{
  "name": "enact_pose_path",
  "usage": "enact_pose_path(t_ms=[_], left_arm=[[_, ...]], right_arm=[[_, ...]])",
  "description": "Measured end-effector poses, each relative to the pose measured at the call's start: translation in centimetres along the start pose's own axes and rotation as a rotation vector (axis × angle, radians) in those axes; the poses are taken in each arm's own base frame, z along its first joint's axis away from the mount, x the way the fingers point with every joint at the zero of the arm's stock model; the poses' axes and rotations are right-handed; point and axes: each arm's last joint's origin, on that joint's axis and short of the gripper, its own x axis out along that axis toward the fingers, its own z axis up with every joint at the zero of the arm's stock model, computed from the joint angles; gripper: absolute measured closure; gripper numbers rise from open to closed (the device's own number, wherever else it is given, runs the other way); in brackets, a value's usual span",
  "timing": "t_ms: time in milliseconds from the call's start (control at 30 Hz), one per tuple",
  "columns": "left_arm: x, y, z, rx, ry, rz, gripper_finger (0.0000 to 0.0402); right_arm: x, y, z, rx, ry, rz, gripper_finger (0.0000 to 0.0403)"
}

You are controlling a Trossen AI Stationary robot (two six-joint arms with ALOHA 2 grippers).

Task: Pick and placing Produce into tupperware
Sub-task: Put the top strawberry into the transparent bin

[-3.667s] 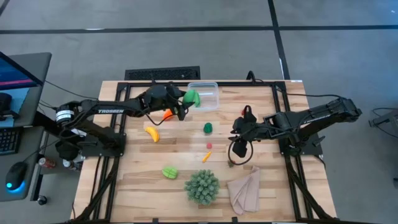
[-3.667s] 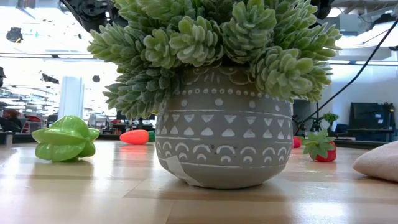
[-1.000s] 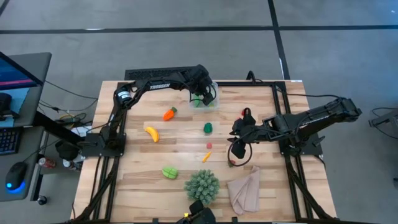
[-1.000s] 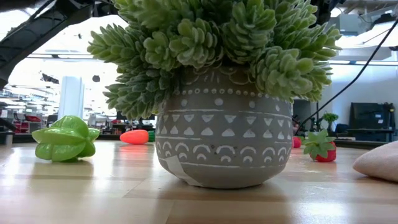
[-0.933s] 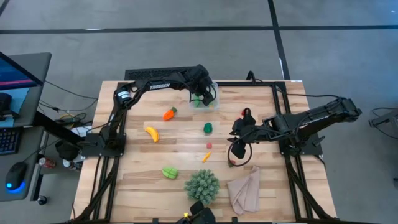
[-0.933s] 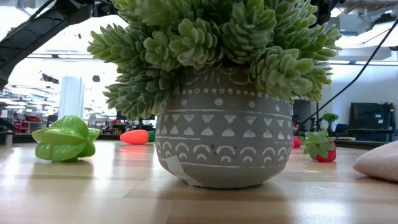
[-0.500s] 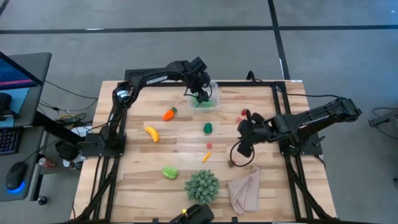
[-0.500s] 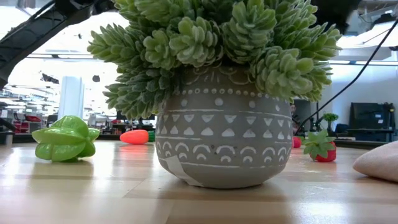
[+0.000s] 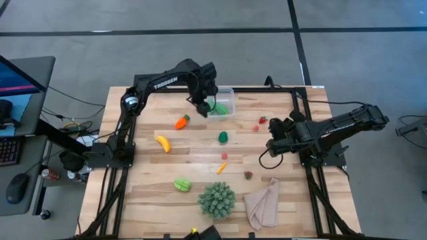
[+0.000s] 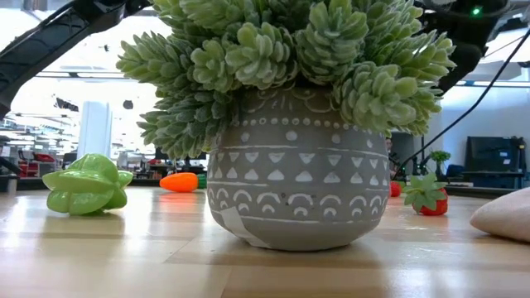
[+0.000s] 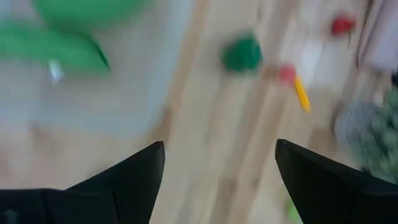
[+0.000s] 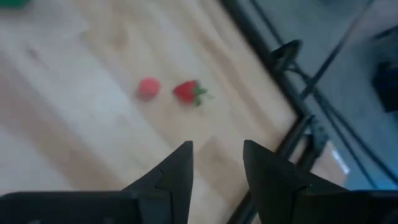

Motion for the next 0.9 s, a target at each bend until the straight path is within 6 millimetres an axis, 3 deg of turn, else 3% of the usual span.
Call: enact_pose_path(t_ms=[200,533,667,900], left_arm=[[0.3,-1.1,-1.1,0.005,0.119,-0.031,0.0105],[-1.7,-2.4,-1.7,0.042,0.077,0.006,0.0105],[-3.1,-3.6,-2.4,0.066,0.045,0.035,0.0105],[-7.0,-7.5,-4.7,0.143,-0.048,0.135,0.0105]], right_arm=[[-0.3,-1.7,-0.2,0.075,-0.067,-0.041,0.0271],[0.6,-2.8,-2.9,0.275,-0.070,0.018,0.0269],[0.9,-2.4,-4.0,0.323,-0.090,0.055,0.0270],[1.5,-1.5,-5.7,0.355,-0.115,0.094,0.0269]])
